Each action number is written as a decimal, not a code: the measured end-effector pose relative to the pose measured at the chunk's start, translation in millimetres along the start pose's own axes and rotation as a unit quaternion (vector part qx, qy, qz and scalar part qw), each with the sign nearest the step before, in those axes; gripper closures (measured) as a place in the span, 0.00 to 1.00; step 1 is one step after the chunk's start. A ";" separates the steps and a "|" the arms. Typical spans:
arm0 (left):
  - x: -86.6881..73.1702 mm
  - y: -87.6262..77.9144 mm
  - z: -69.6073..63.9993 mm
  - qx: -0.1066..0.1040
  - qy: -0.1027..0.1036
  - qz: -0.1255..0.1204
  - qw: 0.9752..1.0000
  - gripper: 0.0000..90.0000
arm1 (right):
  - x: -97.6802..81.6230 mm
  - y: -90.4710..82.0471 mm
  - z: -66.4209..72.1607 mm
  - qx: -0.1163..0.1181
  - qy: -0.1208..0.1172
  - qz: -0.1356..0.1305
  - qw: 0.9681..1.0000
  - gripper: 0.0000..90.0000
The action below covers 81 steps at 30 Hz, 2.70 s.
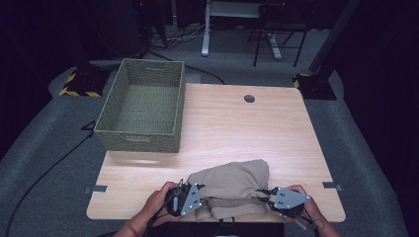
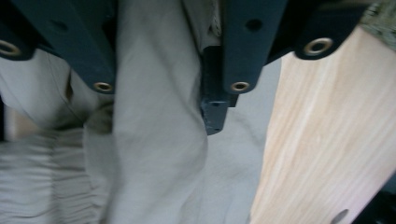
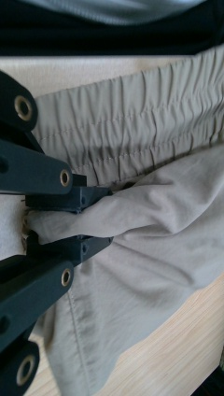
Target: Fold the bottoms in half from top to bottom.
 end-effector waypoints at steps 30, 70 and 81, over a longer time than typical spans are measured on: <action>17.5 35.6 -5.8 0.014 -0.037 0.032 0.999 0.75 | 2.7 -40.1 -79.9 -0.107 0.156 0.000 0.982 0.55; 21.6 45.3 15.8 -0.012 -0.152 -0.019 0.988 0.21 | 12.0 17.3 -96.8 -0.146 0.203 0.021 0.968 0.47; 52.5 69.0 5.0 -0.056 -0.112 -0.072 0.990 0.63 | 0.3 57.0 -70.0 -0.066 0.181 0.072 0.979 0.55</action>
Point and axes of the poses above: each handheld gripper's, and its own axes: y roughly forward along the jaws, x roughly out of its top, z roughly to its left, the point moved 6 cm from there along y, roughly forward along the jaws, and after that the axes turned 12 degrees about -x, right-handed, at the moved point
